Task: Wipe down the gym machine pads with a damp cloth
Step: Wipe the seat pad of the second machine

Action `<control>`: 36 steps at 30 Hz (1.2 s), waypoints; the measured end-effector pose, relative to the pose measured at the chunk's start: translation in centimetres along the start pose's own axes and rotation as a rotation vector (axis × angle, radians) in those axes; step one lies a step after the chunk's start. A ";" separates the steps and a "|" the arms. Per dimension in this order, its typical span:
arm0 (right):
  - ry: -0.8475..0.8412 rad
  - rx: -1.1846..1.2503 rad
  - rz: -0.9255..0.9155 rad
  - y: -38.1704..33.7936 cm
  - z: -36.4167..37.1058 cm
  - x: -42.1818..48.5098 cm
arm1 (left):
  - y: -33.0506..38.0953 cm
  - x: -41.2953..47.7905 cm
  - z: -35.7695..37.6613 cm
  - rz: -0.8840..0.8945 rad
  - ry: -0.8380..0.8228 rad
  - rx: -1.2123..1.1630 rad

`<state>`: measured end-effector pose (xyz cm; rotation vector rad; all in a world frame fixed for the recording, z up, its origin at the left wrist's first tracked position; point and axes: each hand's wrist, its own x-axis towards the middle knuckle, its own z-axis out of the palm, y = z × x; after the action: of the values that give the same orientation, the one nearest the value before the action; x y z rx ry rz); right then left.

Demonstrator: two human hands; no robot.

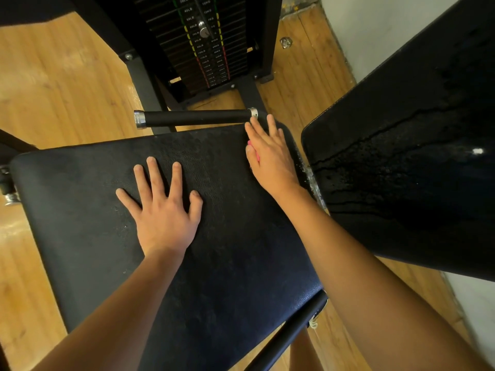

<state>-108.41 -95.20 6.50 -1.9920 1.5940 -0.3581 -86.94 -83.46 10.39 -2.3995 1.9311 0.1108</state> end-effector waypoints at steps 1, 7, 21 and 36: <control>0.005 0.001 0.006 0.1 0.1 -0.8 | 0.0 0.0 0.0 0.001 0.001 -0.002; 0.006 0.009 0.040 -0.3 0.1 -1.8 | -0.2 0.1 0.0 0.005 0.005 0.009; 0.007 0.089 0.034 0.5 -0.5 -5.0 | -0.1 0.1 -0.5 -0.003 -0.026 -0.016; 0.001 0.051 0.055 0.0 -0.7 -3.0 | 0.2 0.0 -0.6 0.005 -0.018 -0.016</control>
<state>-109.53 -92.49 7.50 -1.9068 1.6207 -0.3752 -87.08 -83.56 10.95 -2.3959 1.9357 0.1476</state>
